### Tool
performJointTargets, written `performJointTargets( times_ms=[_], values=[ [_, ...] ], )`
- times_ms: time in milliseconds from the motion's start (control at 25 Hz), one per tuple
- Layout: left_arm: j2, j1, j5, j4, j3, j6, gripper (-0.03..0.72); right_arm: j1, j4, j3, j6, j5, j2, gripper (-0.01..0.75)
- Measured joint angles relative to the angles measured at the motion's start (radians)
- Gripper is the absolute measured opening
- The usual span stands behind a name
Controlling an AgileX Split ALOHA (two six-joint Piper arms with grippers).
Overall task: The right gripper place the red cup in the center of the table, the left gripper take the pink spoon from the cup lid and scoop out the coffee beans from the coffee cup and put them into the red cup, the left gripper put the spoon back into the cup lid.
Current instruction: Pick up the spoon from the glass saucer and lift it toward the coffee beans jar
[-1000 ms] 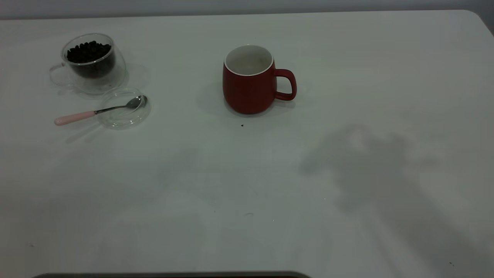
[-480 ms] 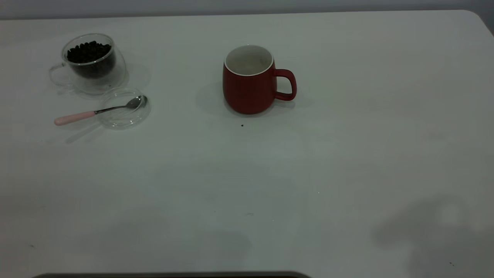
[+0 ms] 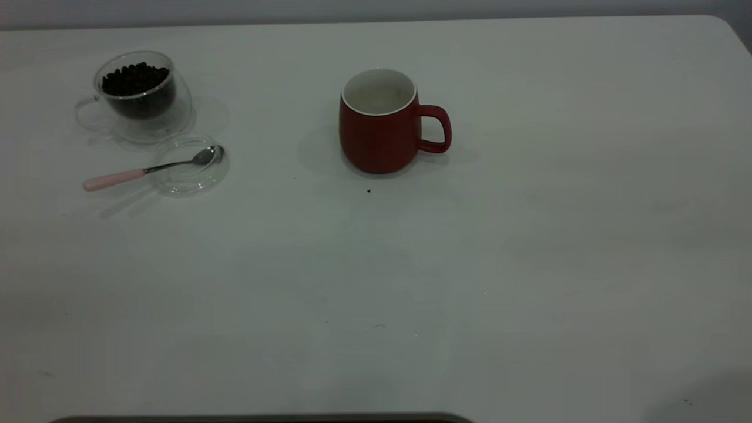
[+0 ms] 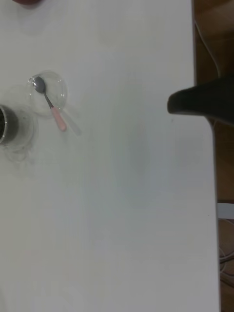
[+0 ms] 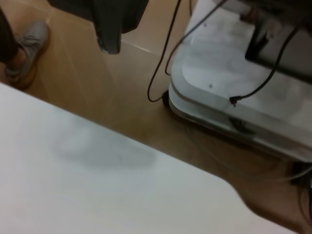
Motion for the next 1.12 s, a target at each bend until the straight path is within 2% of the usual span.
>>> performJointTargets(
  times_ms=[120, 360, 520, 640, 1120],
  values=[
    [0.000, 0.000, 0.000, 0.000, 0.000, 0.000, 0.575, -0.079, 0.000, 0.067, 0.000, -0.043, -0.128, 0.586],
    [0.000, 0.000, 0.000, 0.000, 0.000, 0.000, 0.575, -0.275, -0.002, 0.157, -0.002, -0.050, -0.403, 0.586],
    [0.000, 0.000, 0.000, 0.000, 0.000, 0.000, 0.575, -0.392, -0.004, 0.171, -0.019, -0.055, -0.556, 0.586],
    [0.000, 0.000, 0.000, 0.000, 0.000, 0.000, 0.575, -0.452, -0.006, 0.185, -0.021, -0.068, -0.637, 0.586],
    [0.000, 0.000, 0.000, 0.000, 0.000, 0.000, 0.575, -0.470, -0.008, 0.202, -0.041, -0.096, -0.765, 0.586]
  ],
)
